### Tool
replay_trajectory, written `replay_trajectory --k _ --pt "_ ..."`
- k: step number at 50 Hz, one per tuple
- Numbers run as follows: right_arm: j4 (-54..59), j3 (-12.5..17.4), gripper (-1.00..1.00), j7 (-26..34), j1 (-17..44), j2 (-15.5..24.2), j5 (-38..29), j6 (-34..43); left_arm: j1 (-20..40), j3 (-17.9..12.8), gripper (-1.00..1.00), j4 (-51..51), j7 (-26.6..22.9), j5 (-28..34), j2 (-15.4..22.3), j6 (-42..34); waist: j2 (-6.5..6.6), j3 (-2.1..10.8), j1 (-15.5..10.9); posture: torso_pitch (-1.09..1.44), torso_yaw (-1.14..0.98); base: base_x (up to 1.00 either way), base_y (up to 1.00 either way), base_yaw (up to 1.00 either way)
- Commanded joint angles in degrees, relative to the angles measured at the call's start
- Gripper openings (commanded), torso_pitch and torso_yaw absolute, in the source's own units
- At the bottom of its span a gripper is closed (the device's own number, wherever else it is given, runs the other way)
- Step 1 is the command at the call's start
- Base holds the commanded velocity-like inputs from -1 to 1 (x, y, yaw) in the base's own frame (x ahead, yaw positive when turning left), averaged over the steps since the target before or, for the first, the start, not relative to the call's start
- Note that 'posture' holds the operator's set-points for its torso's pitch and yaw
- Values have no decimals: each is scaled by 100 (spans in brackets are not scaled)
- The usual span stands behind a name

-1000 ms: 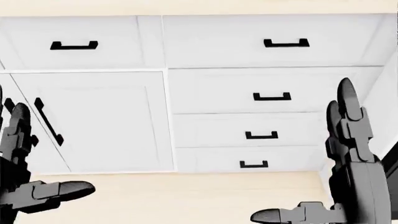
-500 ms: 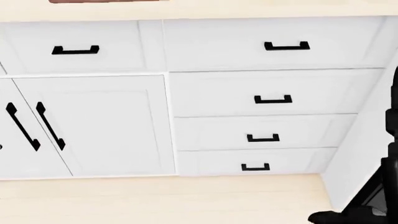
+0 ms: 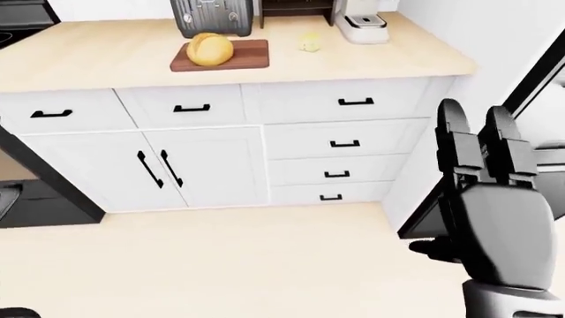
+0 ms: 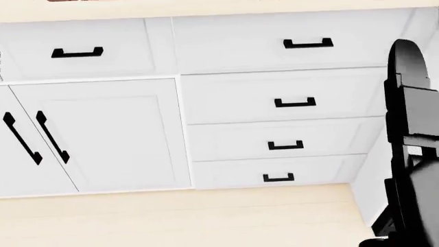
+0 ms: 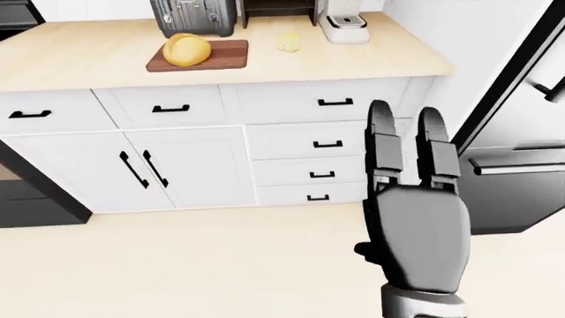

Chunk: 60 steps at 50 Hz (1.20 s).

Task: Pick up the wedge of cheese and place it on the slice of bread to prepare a simple cheese on bread dish.

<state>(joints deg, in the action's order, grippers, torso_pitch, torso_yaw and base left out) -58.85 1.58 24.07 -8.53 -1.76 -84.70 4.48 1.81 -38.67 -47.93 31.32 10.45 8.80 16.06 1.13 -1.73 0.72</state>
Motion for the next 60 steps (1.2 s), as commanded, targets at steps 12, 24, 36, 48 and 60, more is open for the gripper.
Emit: replay_trajectory --k 12,24,36,48,60 --pt "-115 -410 100 -1223 -196 335 -1015 -729 8 22 100 -84 -185 -261 21 203 18 50 -39 0 0 0 0 0" --pt "-115 -841 100 -1733 -266 884 -1196 -8 44 9 100 -89 -217 -359 54 -5 -28 70 -44 0 0 0 0 0" --pt "-115 -248 100 -1521 -164 303 -684 -590 20 63 100 -103 -278 -288 30 43 -16 79 -38 0 0 0 0 0" --pt "-115 -223 100 -1461 -240 241 -666 -706 -176 -37 100 -363 -308 -810 -151 532 -5 -116 -72 0 0 17 0 0" --pt "-115 -199 100 -1402 -229 214 -643 -699 -1715 634 100 -1206 -1300 -2517 -984 1823 -72 -106 -211 0 0 22 0 0"
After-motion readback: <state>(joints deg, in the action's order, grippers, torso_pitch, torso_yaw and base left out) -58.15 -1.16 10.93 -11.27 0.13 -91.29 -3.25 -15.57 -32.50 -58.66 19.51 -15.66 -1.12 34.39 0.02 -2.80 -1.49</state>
